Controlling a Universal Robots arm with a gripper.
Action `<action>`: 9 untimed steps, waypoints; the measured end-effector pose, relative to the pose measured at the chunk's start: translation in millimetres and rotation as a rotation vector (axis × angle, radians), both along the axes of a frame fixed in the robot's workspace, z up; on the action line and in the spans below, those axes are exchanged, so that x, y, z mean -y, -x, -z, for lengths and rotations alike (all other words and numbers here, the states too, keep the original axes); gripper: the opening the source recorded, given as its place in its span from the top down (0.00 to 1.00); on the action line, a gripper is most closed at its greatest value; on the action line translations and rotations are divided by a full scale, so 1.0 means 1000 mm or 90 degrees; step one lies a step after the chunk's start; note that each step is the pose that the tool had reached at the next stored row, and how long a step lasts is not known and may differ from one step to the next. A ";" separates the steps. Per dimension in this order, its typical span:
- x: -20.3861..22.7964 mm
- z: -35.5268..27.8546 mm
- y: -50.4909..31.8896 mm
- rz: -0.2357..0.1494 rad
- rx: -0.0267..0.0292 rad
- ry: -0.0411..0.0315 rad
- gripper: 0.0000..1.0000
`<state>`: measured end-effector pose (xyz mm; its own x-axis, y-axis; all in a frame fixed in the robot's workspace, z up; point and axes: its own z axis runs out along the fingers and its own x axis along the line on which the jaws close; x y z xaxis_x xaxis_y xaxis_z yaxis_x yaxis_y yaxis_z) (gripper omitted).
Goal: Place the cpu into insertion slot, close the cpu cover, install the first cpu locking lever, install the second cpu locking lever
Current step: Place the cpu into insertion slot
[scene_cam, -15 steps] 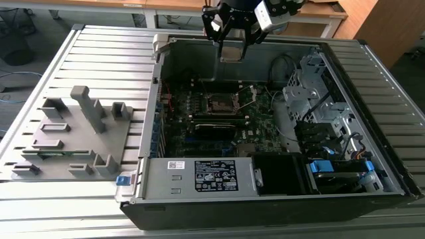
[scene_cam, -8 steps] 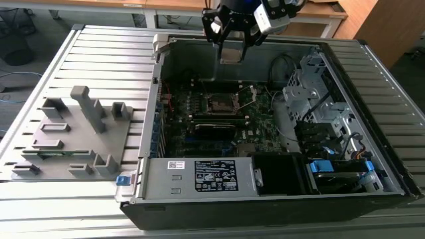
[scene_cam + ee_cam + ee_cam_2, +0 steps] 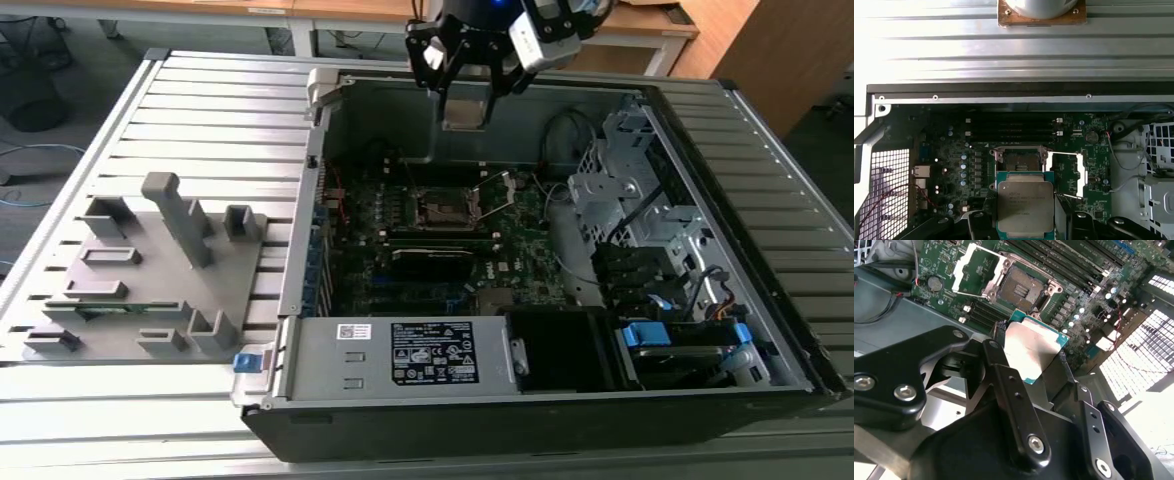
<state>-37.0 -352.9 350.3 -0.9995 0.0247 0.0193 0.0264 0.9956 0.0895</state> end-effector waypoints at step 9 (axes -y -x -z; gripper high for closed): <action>0.0000 0.0049 0.0000 0.000 0.0000 0.0001 0.46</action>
<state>-37.0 -352.9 345.4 -0.9995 0.0247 0.0193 0.0264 0.9957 0.0893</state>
